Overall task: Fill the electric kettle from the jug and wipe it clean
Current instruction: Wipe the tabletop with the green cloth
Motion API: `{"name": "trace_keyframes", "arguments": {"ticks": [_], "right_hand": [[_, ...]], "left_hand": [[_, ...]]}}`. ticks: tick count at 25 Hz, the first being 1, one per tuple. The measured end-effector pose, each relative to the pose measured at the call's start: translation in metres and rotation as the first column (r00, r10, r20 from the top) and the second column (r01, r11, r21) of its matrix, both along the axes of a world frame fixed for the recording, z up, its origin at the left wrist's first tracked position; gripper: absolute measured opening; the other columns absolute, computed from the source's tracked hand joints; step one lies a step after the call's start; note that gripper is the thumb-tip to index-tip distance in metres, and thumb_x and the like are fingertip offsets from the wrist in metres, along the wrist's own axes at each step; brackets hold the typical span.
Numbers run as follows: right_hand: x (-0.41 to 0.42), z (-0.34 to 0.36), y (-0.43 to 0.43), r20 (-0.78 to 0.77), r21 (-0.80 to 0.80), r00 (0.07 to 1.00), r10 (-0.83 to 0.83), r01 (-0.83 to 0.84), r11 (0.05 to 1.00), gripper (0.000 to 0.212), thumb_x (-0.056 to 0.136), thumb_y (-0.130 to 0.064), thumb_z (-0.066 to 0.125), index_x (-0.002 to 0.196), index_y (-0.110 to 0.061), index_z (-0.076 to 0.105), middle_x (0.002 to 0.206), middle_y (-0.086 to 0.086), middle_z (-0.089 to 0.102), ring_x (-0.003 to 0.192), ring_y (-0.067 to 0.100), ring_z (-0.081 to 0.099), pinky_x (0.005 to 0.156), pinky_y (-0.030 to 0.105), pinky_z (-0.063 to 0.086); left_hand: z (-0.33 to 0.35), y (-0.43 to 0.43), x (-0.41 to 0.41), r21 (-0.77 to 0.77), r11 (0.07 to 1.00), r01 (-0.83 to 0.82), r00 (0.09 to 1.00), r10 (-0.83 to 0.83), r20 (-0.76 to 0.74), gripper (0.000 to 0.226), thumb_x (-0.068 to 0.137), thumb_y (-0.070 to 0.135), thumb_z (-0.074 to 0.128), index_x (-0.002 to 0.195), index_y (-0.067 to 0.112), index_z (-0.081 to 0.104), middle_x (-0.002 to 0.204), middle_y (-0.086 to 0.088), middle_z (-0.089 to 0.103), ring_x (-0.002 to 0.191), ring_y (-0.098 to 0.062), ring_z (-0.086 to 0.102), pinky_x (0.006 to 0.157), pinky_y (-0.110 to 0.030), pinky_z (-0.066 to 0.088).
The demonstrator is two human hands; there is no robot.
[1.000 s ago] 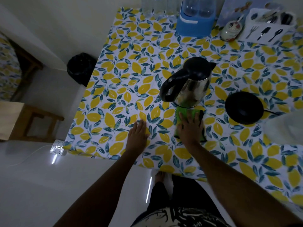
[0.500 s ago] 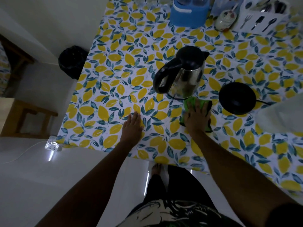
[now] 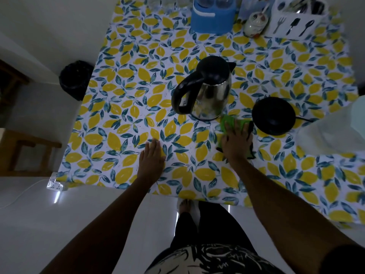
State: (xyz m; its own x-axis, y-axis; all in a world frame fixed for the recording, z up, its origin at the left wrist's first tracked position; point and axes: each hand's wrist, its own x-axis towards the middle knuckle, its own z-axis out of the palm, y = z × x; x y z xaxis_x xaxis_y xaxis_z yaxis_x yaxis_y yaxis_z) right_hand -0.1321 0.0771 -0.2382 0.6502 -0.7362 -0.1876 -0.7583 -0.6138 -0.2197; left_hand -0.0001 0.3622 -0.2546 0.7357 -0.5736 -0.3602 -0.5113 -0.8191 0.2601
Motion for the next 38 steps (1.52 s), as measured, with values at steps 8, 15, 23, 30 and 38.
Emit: {"name": "trace_keyframes", "arguments": {"ticks": [8, 15, 23, 30, 38], "right_hand": [[-0.076, -0.015, 0.065, 0.047, -0.028, 0.660, 0.750, -0.749, 0.662, 0.054, 0.089, -0.033, 0.047, 0.143, -0.038, 0.045, 0.158, -0.005, 0.036, 0.151, 0.032, 0.016, 0.118, 0.060, 0.022], [0.024, 0.001, 0.056, -0.011, 0.079, 0.998, 0.060, -0.059, 0.995, 0.055, 0.098, -0.034, 0.039, 0.152, -0.035, 0.029, 0.164, 0.004, 0.020, 0.152, 0.036, 0.009, 0.120, 0.060, 0.014], [-0.111, -0.012, 0.066, 0.044, 0.008, 0.924, 0.380, -0.381, 0.925, 0.058, 0.084, -0.027, 0.054, 0.142, -0.031, 0.050, 0.157, 0.001, 0.038, 0.150, 0.036, 0.020, 0.119, 0.057, 0.023], [-0.188, -0.007, -0.020, -0.087, 0.005, 0.995, 0.057, -0.057, 0.998, 0.064, 0.094, -0.039, 0.051, 0.153, -0.030, 0.028, 0.165, 0.004, 0.019, 0.152, 0.036, 0.007, 0.122, 0.057, 0.012], [-0.172, 0.004, -0.022, 0.108, -0.022, 0.984, 0.141, -0.139, 0.990, 0.063, 0.094, -0.050, 0.042, 0.150, -0.022, 0.039, 0.160, 0.006, 0.031, 0.150, 0.036, 0.019, 0.117, 0.061, 0.019]], "left_hand": [[0.001, -0.001, -0.004, -0.007, 1.000, -0.004, 1.000, 0.004, 0.001, 0.063, 0.101, 0.033, 0.038, 0.154, 0.012, 0.012, 0.164, -0.009, 0.002, 0.151, -0.032, -0.003, 0.120, -0.050, 0.015], [0.004, -0.004, -0.006, 0.018, 0.999, -0.029, 1.000, 0.029, -0.008, 0.061, 0.102, 0.032, 0.035, 0.154, 0.012, 0.008, 0.165, -0.008, -0.002, 0.151, -0.032, -0.005, 0.121, -0.051, 0.012], [0.018, -0.024, -0.026, -0.007, 0.987, 0.158, 0.987, -0.158, -0.022, 0.061, 0.103, 0.029, 0.036, 0.154, 0.011, 0.008, 0.165, -0.007, 0.002, 0.151, -0.030, 0.001, 0.122, -0.048, 0.016], [0.023, -0.120, -0.093, -0.148, 0.910, 0.388, 0.908, -0.405, -0.105, 0.062, 0.103, 0.035, 0.036, 0.154, 0.014, 0.008, 0.165, -0.005, 0.000, 0.152, -0.026, -0.004, 0.122, -0.047, 0.012], [0.038, -0.161, -0.103, -0.181, 0.904, 0.388, 0.911, -0.406, -0.070, 0.063, 0.102, 0.039, 0.039, 0.154, 0.020, 0.010, 0.165, 0.002, 0.002, 0.152, -0.019, -0.004, 0.124, -0.043, 0.009]]}}
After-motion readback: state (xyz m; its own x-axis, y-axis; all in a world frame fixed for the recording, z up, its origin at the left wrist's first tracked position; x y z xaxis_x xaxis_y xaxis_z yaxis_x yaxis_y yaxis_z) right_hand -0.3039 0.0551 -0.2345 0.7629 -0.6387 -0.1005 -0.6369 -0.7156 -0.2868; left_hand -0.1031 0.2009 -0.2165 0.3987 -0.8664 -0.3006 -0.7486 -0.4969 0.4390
